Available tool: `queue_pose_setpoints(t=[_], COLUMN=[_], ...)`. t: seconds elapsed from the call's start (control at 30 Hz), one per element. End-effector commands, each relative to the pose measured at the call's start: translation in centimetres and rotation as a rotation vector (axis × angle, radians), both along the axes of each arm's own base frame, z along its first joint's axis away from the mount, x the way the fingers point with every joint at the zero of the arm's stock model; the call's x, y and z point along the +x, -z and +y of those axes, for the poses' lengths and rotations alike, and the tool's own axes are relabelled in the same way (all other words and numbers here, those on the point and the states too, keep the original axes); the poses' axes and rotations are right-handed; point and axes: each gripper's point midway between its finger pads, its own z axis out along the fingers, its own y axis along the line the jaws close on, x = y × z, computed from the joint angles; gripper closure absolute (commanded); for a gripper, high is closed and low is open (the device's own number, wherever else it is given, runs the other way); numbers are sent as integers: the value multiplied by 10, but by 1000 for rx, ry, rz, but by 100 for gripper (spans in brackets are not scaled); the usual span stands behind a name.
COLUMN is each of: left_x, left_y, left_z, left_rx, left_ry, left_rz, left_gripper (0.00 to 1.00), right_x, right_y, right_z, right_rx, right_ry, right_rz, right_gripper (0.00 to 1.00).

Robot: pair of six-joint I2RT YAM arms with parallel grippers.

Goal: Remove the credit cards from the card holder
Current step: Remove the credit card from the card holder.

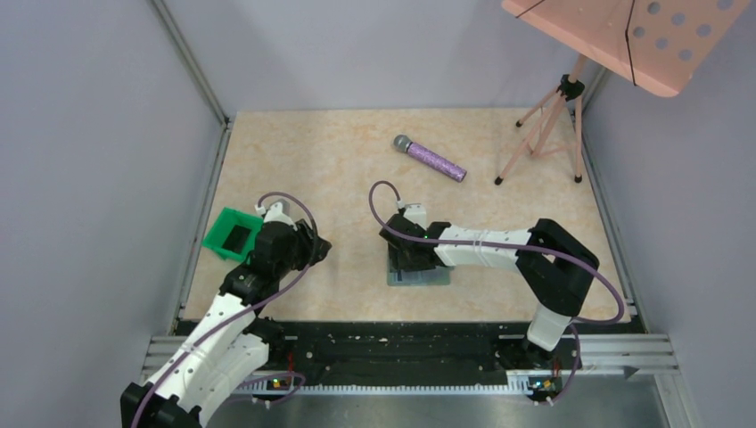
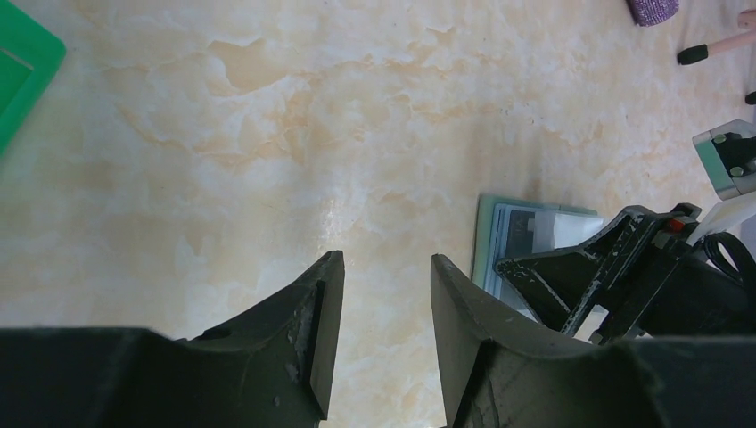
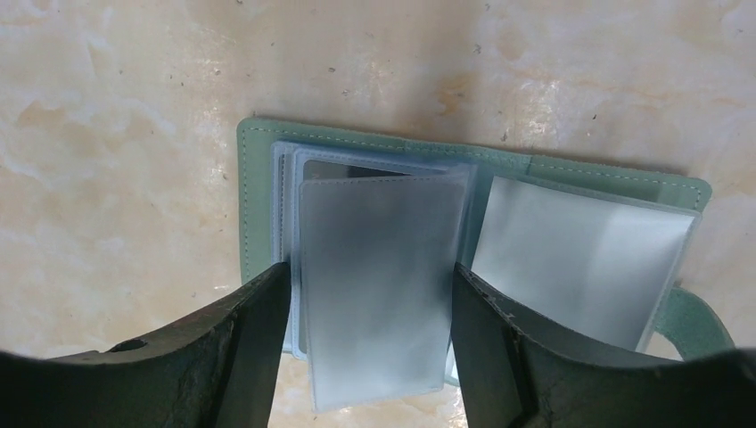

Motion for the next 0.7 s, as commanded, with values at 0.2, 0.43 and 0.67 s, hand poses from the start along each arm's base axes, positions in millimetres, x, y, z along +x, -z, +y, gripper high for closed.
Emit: queue_pose_setpoints(t=[0.2, 0.43, 0.67], left_x=[4, 5, 3], left_y=[-2, 0, 0], left_z=[-2, -5, -12], left_rx=[-3, -8, -29], left_ry=[0, 10, 40], left_rz=[-5, 17, 28], left_gripper=[54, 54, 55], right_x=[-4, -6, -7], right_y=[-6, -13, -19], right_z=[2, 7, 8], right_rx=[22, 62, 79], right_ry=[-6, -19, -25], right_rz=[-10, -12, -14], right_gripper=[44, 52, 53])
